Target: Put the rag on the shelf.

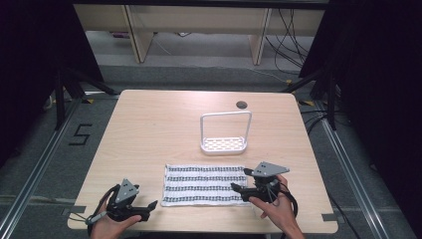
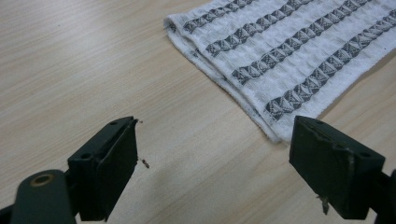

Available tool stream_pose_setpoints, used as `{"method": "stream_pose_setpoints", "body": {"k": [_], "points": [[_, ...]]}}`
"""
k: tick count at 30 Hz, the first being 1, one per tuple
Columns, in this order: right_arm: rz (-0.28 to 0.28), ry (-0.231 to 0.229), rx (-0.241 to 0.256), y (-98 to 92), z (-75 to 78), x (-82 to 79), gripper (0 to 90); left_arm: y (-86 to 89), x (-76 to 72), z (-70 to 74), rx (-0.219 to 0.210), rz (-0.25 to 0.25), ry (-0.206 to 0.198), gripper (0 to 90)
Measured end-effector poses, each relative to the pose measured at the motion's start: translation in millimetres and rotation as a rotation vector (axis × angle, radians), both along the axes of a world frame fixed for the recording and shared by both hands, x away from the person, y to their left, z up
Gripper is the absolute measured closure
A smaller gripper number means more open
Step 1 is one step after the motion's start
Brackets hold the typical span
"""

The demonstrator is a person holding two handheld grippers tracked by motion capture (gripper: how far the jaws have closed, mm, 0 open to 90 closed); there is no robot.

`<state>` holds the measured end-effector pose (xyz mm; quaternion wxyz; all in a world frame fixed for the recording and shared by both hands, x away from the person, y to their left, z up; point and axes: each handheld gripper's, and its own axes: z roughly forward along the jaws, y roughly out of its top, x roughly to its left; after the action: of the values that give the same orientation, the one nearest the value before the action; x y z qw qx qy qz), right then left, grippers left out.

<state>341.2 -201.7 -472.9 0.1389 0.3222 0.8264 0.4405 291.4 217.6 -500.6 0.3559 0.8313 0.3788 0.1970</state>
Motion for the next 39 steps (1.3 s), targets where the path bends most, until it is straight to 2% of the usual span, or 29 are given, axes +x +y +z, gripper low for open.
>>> {"method": "stream_pose_setpoints", "body": {"k": [1,4,5,7,10,11,13,14,15,16,17,18,19,20,21,22,23,24,25,26,27,33,34,36,37,39], "points": [[0.016,0.004,-0.003,3.5,0.2,1.2,29.8,0.2,-0.2,0.5,0.008,0.001,0.002,14.8],[0.033,0.027,0.0,12.1,1.3,3.7,30.0,-1.5,-1.5,-0.3,-0.023,0.018,0.007,14.8],[0.036,0.022,0.002,15.7,1.3,4.2,30.3,-0.1,-0.3,0.3,0.002,0.001,0.004,14.9],[0.042,0.031,-0.003,22.6,2.2,4.7,30.4,-1.2,-1.4,-0.3,-0.013,0.023,0.013,14.9],[0.077,0.024,-0.008,32.4,4.1,9.1,31.2,-0.2,-0.6,1.1,0.007,0.003,0.009,14.9],[0.085,0.026,-0.01,36.3,5.2,10.0,31.2,-4.3,-1.7,-1.3,-0.054,0.032,0.002,15.0],[0.09,0.025,-0.008,44.0,6.7,12.0,31.3,-3.6,-2.3,0.5,-0.027,0.026,0.006,15.1],[0.107,0.027,-0.007,48.2,7.3,13.6,31.3,-4.5,-2.4,-0.1,-0.034,0.024,-0.001,15.1],[0.114,0.034,-0.011,51.7,8.4,14.3,31.3,-3.3,-2.4,1.8,0.004,0.007,0.005,15.1],[0.127,0.026,-0.014,55.9,8.3,15.9,31.6,-4.4,-2.6,1.1,-0.005,0.006,0.007,15.1],[0.129,0.036,-0.02,59.6,8.6,16.6,32.0,-4.3,-1.2,1.1,0.004,-0.014,-0.002,15.2],[0.147,0.037,-0.025,63.1,8.4,18.7,32.2,-8.1,-3.7,0.5,-0.035,0.016,0.012,15.3],[0.136,0.037,-0.02,67.0,7.9,19.6,32.3,-11.0,-3.9,-0.6,-0.056,0.027,0.0,15.3],[0.144,0.047,-0.023,70.3,8.4,21.2,32.8,-14.0,-5.4,-1.3,-0.084,0.03,0.005,15.4],[0.163,0.042,-0.024,74.0,8.0,23.8,33.2,-13.3,-5.9,0.8,-0.044,0.007,0.021,15.5],[0.175,0.028,-0.026,77.9,7.5,26.6,33.7,-16.1,-6.8,0.1,-0.061,0.013,0.017,15.9],[0.16,0.048,-0.015,81.9,7.6,26.5,34.2,-17.5,-7.7,0.7,-0.056,0.012,0.027,16.4],[0.166,0.052,-0.012,85.6,7.3,28.6,34.6,-17.8,-6.5,0.4,-0.042,-0.005,0.011,16.5],[0.175,0.066,-0.014,89.4,7.7,30.1,35.1,-21.6,-8.9,-0.5,-0.073,0.015,0.02,16.5],[0.182,0.059,-0.022,93.5,7.8,32.1,35.5,-23.3,-9.8,-0.9,-0.079,0.012,0.023,17.0],[0.189,0.06,-0.029,97.7,8.3,33.1,35.6,-23.6,-10.1,-0.7,-0.071,0.002,0.029,18.2],[0.213,0.07,-0.045,120.4,7.2,43.6,38.5,-32.6,-8.7,-3.0,-0.099,-0.004,0.032,22.7],[0.217,0.071,-0.048,124.5,6.6,45.2,38.4,-33.6,-8.5,-2.2,-0.086,-0.009,0.037,23.2],[0.229,0.061,-0.056,131.8,6.8,49.0,38.5,-37.2,-8.2,-2.6,-0.091,-0.007,0.042,24.6],[0.23,0.068,-0.047,136.7,6.2,49.7,38.5,-37.7,-7.2,-2.4,-0.076,-0.021,0.045,25.3],[0.247,0.056,-0.064,143.9,6.9,53.3,39.0,-39.6,-4.9,-3.3,-0.068,-0.021,0.039,26.6]]}}
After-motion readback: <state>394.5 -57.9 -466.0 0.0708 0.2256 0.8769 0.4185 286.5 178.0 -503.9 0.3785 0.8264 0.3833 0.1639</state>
